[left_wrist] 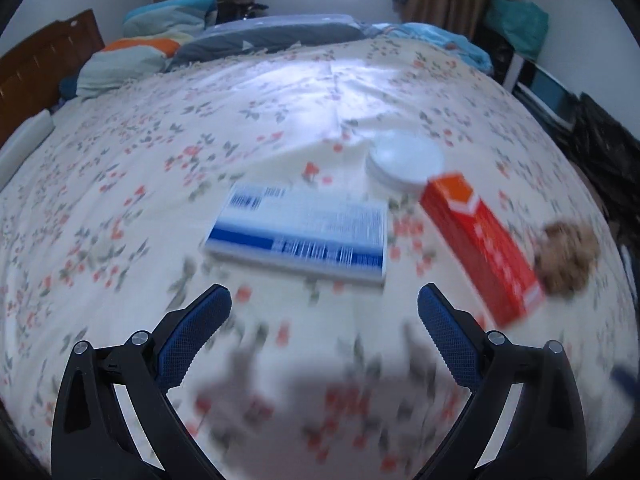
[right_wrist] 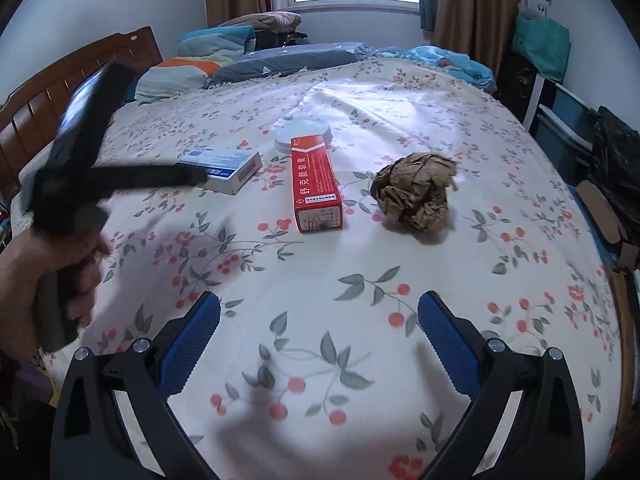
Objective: Collect trash
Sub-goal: 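Grasp the blue-white medicine box with the left tool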
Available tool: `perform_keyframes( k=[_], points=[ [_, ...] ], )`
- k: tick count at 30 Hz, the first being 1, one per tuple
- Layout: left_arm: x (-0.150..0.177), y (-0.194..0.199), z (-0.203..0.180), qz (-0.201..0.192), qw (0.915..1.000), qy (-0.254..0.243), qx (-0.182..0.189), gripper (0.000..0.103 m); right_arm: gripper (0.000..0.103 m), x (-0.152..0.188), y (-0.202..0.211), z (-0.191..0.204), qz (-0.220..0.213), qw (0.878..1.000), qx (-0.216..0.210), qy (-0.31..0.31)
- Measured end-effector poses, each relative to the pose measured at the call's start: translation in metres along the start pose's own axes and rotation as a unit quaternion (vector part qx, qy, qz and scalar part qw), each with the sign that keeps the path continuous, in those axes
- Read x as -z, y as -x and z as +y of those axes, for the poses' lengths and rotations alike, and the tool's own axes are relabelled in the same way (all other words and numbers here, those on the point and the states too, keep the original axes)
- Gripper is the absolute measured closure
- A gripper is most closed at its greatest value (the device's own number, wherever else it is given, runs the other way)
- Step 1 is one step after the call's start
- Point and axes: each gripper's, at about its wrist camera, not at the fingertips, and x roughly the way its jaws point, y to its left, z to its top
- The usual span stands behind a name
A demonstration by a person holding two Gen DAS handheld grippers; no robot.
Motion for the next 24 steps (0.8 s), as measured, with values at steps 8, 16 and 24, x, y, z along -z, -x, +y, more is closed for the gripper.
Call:
perform_keyframes(
  k=[8, 16, 24],
  points=[
    [-0.061, -0.047, -0.002, 0.01, 0.9981, 0.055, -0.027, 0.006, 0.005, 0.002, -0.017, 0.0, 0.002, 1.0, -0.012, 0.009],
    [-0.064, -0.079, -0.001, 0.05, 0.995, 0.059, -0.063, 0.006, 0.005, 0.006, -0.019, 0.001, 0.006, 1.0, -0.021, 0.009],
    [-0.028, -0.056, 0.015, 0.047, 0.9968, 0.021, -0.061, 0.006, 0.005, 0.015, -0.013, 0.004, 0.015, 1.0, -0.027, 0.008]
  ],
)
